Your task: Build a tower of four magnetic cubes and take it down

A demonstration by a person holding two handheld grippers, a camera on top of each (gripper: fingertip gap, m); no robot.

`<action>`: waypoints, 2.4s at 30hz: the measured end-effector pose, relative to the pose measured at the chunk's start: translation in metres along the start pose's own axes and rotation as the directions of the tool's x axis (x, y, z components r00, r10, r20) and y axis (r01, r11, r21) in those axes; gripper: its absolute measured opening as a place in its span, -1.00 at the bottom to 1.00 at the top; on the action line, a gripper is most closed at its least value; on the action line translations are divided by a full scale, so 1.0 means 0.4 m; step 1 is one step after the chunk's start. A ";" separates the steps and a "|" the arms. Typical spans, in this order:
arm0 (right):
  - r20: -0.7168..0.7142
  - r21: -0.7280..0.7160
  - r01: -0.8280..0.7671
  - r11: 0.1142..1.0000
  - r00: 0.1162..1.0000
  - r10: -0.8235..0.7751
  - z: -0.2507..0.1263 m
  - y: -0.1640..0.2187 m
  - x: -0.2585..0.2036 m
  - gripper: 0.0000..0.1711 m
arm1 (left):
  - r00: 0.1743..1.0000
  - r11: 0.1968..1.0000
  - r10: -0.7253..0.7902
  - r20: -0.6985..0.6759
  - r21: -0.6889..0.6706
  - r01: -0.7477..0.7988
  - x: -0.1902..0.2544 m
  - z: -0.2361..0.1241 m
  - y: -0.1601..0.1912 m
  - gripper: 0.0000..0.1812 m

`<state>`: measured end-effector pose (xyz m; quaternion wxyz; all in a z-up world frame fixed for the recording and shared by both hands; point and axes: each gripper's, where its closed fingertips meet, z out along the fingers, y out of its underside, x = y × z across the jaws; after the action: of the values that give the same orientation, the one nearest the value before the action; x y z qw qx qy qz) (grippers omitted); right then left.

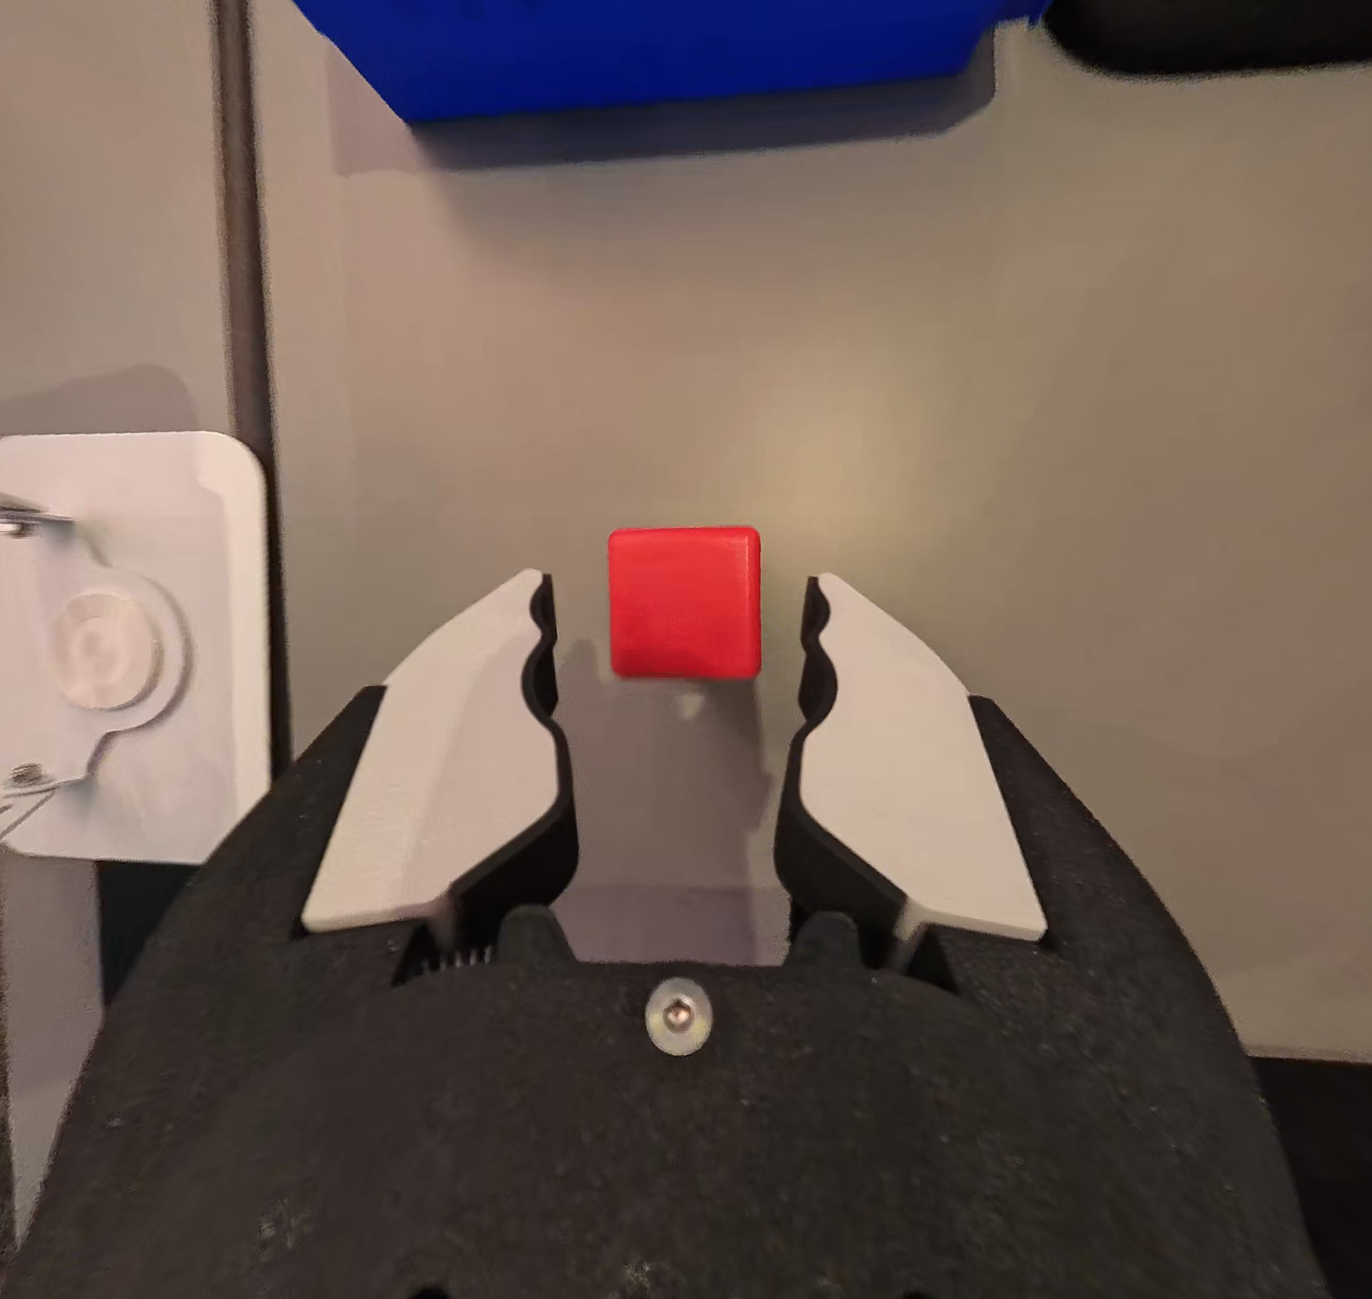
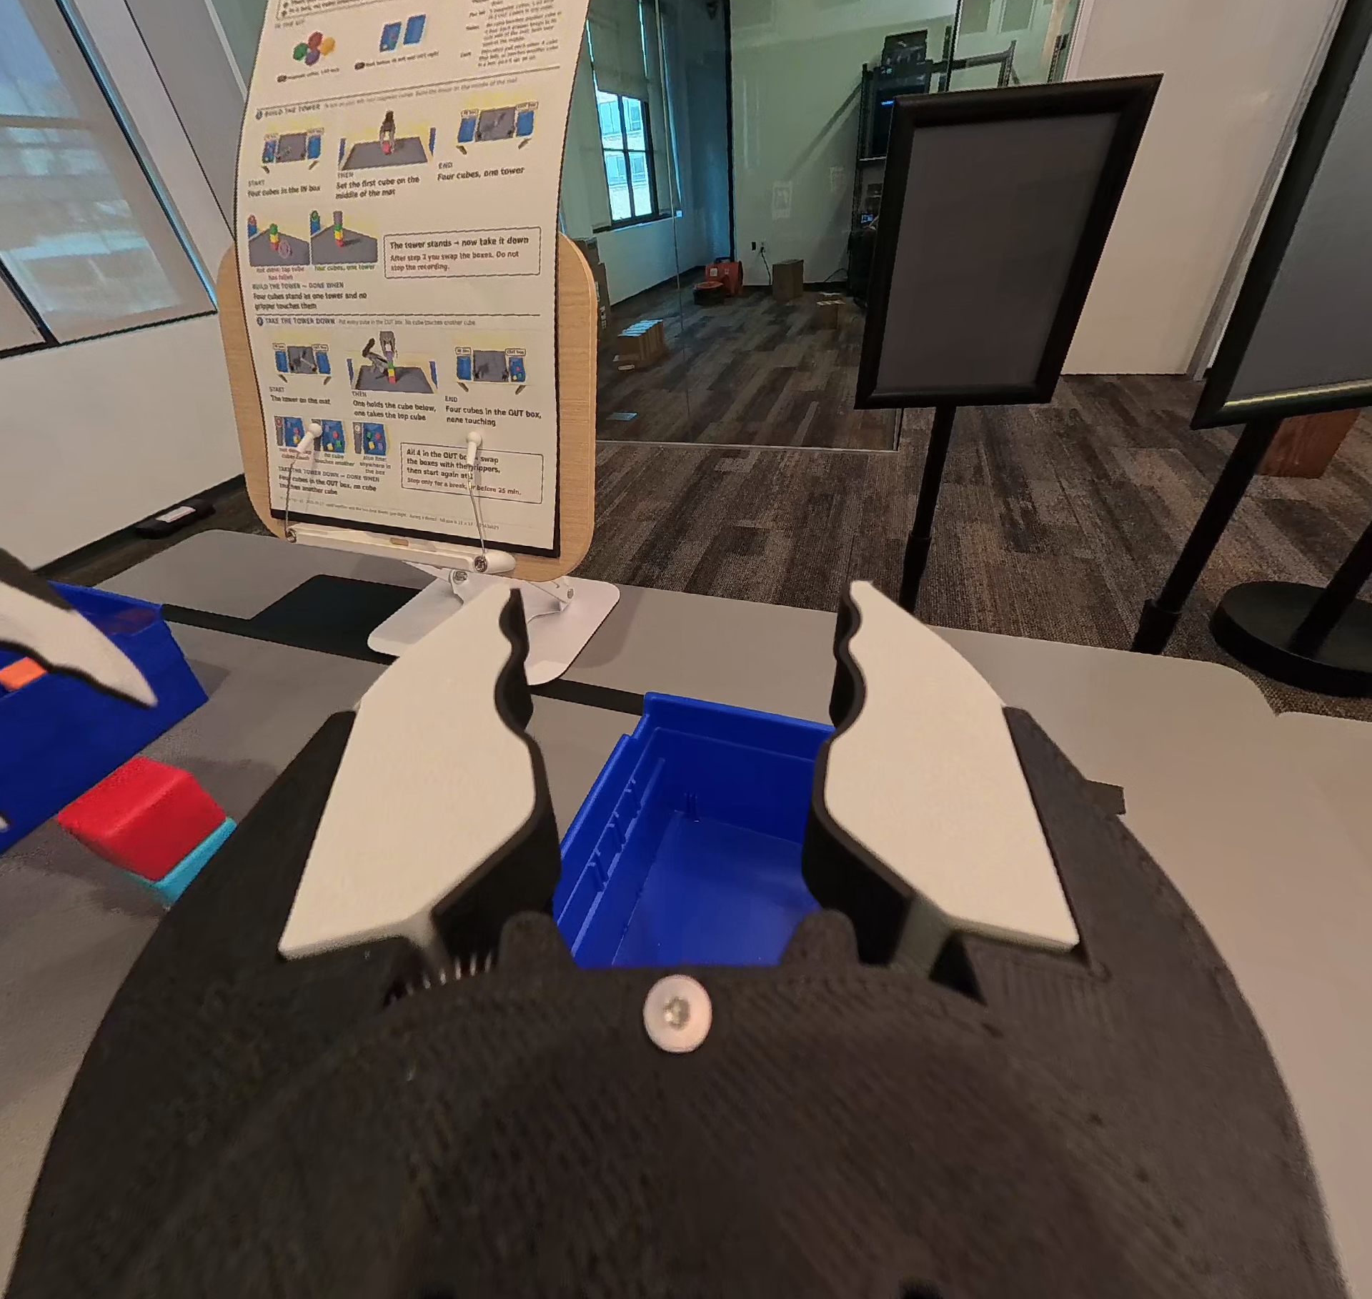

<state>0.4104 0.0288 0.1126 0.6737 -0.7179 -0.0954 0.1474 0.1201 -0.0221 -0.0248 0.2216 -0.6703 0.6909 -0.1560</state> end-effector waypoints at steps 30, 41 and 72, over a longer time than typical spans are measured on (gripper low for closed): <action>-0.016 -0.018 -0.002 1.000 1.000 0.002 0.008 0.014 0.012 -0.06 | 0.136 0.182 -0.690 0.711 -0.011 0.983 -0.230 -0.270 0.923 -0.26; -0.010 -0.020 0.003 1.000 1.000 -0.003 0.011 0.014 0.007 -0.06 | 0.079 0.123 -0.764 0.641 0.025 0.992 -0.226 -0.218 0.959 -0.42; 0.021 0.012 0.015 1.000 1.000 -0.015 -0.001 -0.005 -0.009 -0.06 | 0.993 0.981 -0.021 0.115 -0.192 0.043 0.001 -0.059 -0.009 -0.46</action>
<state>0.4073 0.0273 0.1150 0.6779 -0.7117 -0.1068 0.1504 0.1110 -0.0245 -0.0029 0.1914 -0.7076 0.6781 -0.0534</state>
